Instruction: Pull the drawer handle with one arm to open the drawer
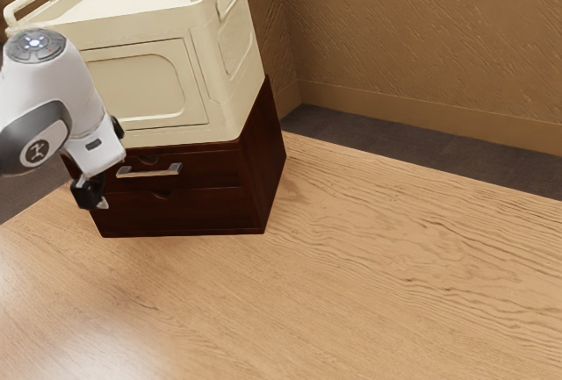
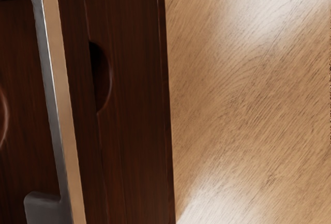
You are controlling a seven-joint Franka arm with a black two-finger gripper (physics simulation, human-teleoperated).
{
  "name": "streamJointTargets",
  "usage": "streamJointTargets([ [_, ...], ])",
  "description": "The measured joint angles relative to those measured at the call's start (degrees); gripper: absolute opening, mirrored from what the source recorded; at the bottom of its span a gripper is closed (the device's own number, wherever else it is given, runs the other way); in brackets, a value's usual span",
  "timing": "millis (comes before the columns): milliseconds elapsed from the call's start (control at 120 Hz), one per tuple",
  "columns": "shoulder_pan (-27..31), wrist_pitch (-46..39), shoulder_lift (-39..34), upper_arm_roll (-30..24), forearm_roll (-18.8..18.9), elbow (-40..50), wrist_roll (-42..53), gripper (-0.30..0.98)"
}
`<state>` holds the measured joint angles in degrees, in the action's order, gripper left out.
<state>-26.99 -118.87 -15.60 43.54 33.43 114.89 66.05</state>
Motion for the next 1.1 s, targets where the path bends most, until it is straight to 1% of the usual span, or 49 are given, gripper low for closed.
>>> streamJointTargets([
  [108,-1.24,-0.70,1.11,0.36,-0.02,0.16,-0.16,0.69],
  [367,-1.80,-2.23,3.45,0.97,-0.10,0.10,-0.49,0.69],
  [783,-2.16,-4.96,7.35,1.36,-2.91,0.04,-0.87,0.69],
  [925,-2.21,-5.40,7.85,1.27,-3.55,0.20,-1.49,0.73],
  [958,-2.42,-5.45,7.81,1.24,-3.75,0.36,-1.67,0.72],
  [967,-2.49,-5.47,7.79,1.21,-3.83,0.43,-1.69,0.70],
  [1017,-2.93,-5.57,7.47,1.12,-4.25,1.06,-1.66,0.66],
  [1075,-2.99,-5.75,6.86,1.03,-4.60,2.05,-1.65,0.59],
  [1100,-3.02,-5.82,6.72,1.00,-4.78,2.31,-1.62,0.62],
])
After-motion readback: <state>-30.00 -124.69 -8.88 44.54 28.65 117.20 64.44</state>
